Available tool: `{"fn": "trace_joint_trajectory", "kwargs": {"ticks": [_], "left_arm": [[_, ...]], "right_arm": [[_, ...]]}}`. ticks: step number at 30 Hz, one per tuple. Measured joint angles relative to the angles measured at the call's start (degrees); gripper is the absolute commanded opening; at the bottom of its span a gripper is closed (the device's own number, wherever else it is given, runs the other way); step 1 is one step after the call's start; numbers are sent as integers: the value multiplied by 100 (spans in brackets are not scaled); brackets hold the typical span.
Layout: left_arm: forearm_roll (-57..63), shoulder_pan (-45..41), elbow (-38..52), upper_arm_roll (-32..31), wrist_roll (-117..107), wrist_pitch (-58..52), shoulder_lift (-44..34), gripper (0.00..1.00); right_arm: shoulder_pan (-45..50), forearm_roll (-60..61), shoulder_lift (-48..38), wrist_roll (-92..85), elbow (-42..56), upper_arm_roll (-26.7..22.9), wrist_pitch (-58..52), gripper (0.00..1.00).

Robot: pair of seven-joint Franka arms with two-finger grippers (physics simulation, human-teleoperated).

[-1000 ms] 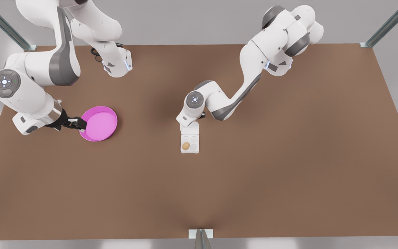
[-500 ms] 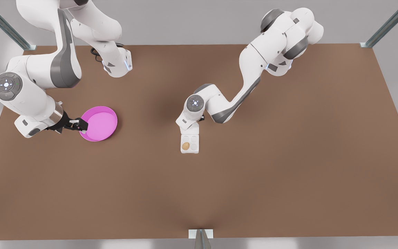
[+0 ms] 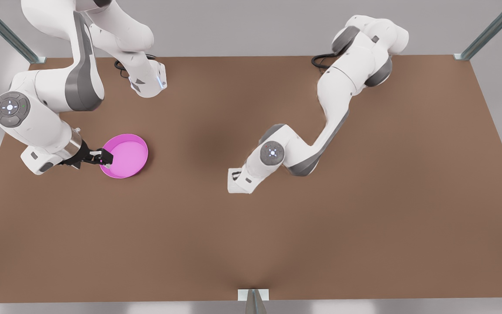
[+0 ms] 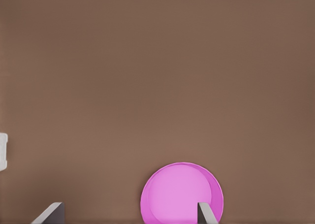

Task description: Pack egg into the box and close the box lid

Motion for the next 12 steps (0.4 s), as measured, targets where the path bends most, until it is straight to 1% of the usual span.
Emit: {"fn": "trace_joint_trajectory", "kwargs": {"ticks": [1, 4, 5, 6, 7, 8, 10, 12], "left_arm": [[88, 436, 256, 1, 26, -483, -299, 100], [310, 1620, 477, -8, 233, -1749, -997, 100], [363, 1913, 299, 71, 384, -2048, -1331, 100], [384, 1975, -459, 461, 594, -2201, -1976, 100], [358, 1970, -1198, 716, 796, -2233, -2545, 100], [270, 1948, -1522, 878, 988, -2314, -2848, 100], [130, 1928, -1562, 1063, 1341, -2630, -3058, 100], [59, 1882, -1524, 1109, 1658, -2912, -3103, 100]], "right_arm": [[-1, 0, 0, -5, 0, 0, 0, 100], [-4, -33, 3, -17, 18, -7, -6, 100], [-5, -49, 14, -22, 39, -8, -19, 100], [-4, -68, 20, -26, 50, -8, -33, 100], [-4, -83, 23, -31, 56, -8, -48, 100], [-5, -92, 25, -35, 59, -5, -62, 100], [-4, -105, 17, -42, 61, -1, -84, 100], [-12, -110, -12, -50, 43, -3, -136, 100]]}}
